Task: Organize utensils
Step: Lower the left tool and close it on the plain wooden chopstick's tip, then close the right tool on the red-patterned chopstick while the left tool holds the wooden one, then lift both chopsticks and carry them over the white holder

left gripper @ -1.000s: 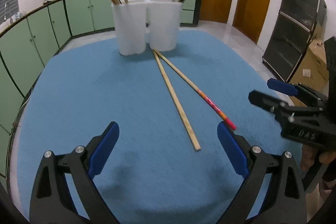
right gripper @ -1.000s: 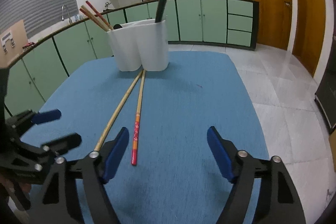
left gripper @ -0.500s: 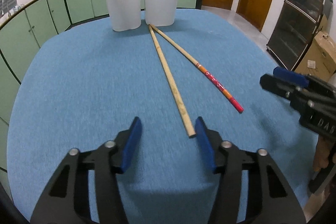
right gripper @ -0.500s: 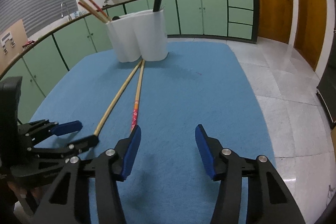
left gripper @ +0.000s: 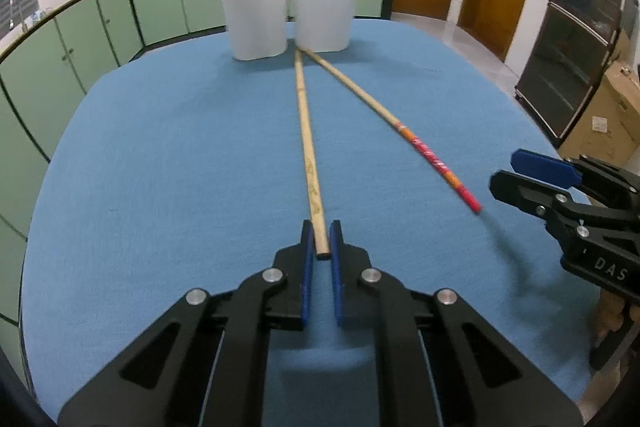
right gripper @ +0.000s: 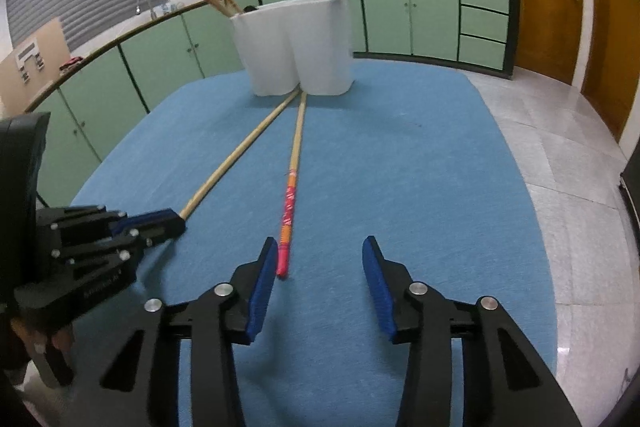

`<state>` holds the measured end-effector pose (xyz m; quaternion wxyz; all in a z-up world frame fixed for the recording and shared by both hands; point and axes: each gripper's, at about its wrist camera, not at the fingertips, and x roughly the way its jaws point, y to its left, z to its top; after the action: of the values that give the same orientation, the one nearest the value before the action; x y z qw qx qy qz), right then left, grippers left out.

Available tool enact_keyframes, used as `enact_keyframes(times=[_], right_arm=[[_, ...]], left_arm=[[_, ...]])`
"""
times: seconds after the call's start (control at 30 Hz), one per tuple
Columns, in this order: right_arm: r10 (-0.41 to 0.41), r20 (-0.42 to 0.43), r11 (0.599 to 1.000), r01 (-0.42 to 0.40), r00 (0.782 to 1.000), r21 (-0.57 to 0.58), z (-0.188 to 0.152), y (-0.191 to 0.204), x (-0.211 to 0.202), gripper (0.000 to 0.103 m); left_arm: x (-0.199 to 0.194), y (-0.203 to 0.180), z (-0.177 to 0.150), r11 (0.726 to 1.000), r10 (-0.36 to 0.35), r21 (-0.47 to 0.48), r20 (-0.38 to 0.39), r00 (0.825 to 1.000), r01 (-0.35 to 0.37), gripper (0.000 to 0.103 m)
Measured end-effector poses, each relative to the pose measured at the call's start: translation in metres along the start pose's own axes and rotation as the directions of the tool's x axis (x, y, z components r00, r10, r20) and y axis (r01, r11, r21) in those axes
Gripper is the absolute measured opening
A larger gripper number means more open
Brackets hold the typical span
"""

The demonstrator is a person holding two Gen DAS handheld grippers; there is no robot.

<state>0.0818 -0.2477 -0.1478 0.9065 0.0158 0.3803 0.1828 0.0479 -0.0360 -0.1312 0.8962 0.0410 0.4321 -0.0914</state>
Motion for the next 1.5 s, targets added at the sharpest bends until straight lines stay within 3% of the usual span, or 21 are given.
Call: enact_keyframes(times=[0.33, 0.67, 0.83, 0.97, 1.27, 1.5], right_arm=[[0.025, -0.086, 0.995, -0.033, 0.996, -0.096, -0.003, 0.022, 0.015, 0.031], [0.004, -0.094, 0.995, -0.013, 0.996, -0.095, -0.001, 0.023, 0.017, 0.021], [-0.012, -0.094, 0.993, 0.001, 0.996, -0.119, -0.001, 0.028, 0.019, 0.011], [-0.022, -0.093, 0.994, 0.011, 0.995, -0.113, 0.001, 0.026, 0.021, 0.007], [-0.038, -0.071, 0.992, 0.029, 0.997, -0.126, 0.006, 0.024, 0.009, 0.006], [-0.054, 0.025, 0.989, 0.057, 0.998, -0.14, 0.029, 0.017, -0.031, 0.006]], left_arm=[[-0.003, 0.016, -0.004, 0.999, 0.016, -0.036, 0.003, 1.0, -0.016, 0.008], [-0.002, 0.013, -0.006, 0.999, 0.004, -0.042, 0.006, 1.0, -0.004, 0.023], [-0.002, 0.012, -0.006, 0.999, 0.005, -0.048, 0.007, 1.0, -0.004, 0.02], [-0.002, 0.008, -0.006, 0.999, 0.003, -0.037, 0.007, 1.0, -0.003, 0.007], [-0.011, 0.014, -0.002, 0.999, -0.009, -0.037, 0.002, 1.0, 0.009, 0.006], [-0.044, 0.016, 0.016, 1.0, -0.005, -0.009, 0.074, 0.997, 0.006, 0.006]])
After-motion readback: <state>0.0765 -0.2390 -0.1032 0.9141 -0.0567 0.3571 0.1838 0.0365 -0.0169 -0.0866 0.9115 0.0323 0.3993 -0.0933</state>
